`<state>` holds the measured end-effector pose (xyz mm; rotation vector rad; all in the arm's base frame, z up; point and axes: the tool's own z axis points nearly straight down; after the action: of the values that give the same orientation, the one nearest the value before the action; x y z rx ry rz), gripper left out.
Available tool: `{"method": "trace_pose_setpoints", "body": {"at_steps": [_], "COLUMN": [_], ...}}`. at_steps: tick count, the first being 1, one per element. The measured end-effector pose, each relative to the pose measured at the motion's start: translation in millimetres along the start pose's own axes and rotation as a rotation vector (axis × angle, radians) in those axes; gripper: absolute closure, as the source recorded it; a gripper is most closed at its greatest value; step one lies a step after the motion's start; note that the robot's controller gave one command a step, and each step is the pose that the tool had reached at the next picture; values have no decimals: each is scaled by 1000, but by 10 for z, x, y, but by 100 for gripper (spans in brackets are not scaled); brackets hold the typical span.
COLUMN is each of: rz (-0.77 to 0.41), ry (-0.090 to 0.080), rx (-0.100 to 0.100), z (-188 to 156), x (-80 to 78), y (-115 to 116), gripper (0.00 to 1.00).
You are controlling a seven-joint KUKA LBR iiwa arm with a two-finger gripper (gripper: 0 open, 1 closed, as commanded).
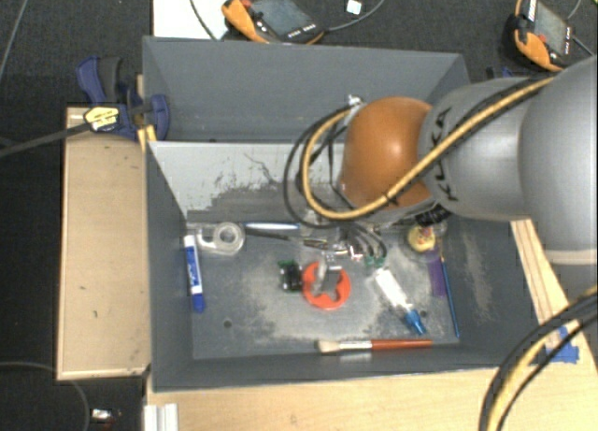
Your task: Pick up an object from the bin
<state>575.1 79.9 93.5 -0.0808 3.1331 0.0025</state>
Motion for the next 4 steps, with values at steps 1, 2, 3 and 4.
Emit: {"method": "trace_pose_setpoints", "body": {"at_steps": [1,2,3,4], "rz": [-160,-23,-33,33], "ry": [-6,3,-14,-8], "rx": [-3,2,-4,-2], "z": [-466,-57,221,222], "x": [-42,351,113,156], "y": [-15,-239,-371,-98], "gripper": [0,0,0,100]}}
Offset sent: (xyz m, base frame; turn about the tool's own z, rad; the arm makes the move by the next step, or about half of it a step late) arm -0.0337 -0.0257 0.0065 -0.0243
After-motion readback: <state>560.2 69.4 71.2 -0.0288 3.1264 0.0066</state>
